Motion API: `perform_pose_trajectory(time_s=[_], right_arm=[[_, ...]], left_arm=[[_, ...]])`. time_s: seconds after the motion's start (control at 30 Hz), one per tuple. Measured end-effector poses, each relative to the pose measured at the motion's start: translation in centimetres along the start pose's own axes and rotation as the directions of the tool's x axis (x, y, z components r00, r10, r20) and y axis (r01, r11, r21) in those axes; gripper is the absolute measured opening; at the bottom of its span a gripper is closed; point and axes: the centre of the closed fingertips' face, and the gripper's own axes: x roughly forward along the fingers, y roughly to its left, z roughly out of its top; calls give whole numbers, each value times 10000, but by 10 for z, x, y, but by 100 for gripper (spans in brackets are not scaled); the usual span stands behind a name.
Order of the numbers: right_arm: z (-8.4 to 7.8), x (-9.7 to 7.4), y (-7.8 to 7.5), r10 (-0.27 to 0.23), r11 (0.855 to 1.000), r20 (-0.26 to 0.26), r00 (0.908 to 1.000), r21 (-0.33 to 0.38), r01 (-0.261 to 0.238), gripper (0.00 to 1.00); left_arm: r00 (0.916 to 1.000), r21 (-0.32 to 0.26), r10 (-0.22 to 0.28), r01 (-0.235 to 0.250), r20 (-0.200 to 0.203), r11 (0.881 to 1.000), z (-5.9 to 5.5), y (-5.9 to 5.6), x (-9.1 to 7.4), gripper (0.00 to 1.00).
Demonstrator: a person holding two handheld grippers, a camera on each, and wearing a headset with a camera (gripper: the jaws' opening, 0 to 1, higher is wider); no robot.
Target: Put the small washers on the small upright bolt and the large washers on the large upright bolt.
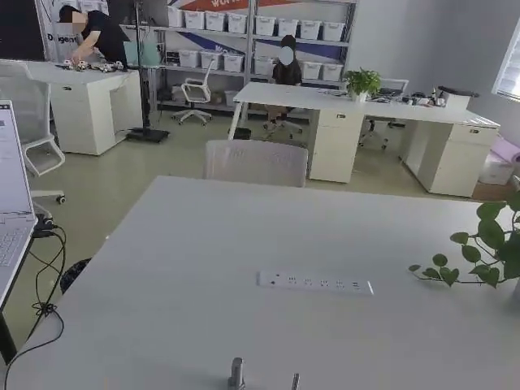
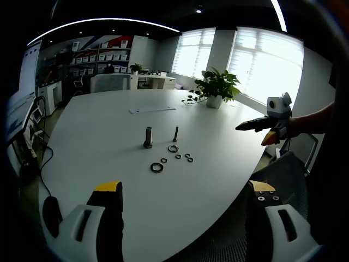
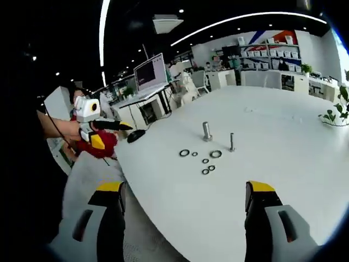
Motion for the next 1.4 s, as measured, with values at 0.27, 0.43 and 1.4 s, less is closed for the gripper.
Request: perform_pose_trajectory(time_s=[0.27, 0.43, 1.4], right_arm=[[9, 1, 1, 31, 10000, 91, 10000, -42, -31, 92], [7, 1, 2, 49, 9999, -21, 10000, -117, -49, 92], [20, 27, -4, 278, 9978, -869, 9958, -581, -329, 86]], left_arm=[[10000, 116, -21, 21, 31, 9999, 1, -2, 3, 92], [9996, 377, 29, -18, -287, 9993, -3, -1, 3, 92], [9990, -62, -316, 314, -311, 9995, -3, -4, 10, 99]])
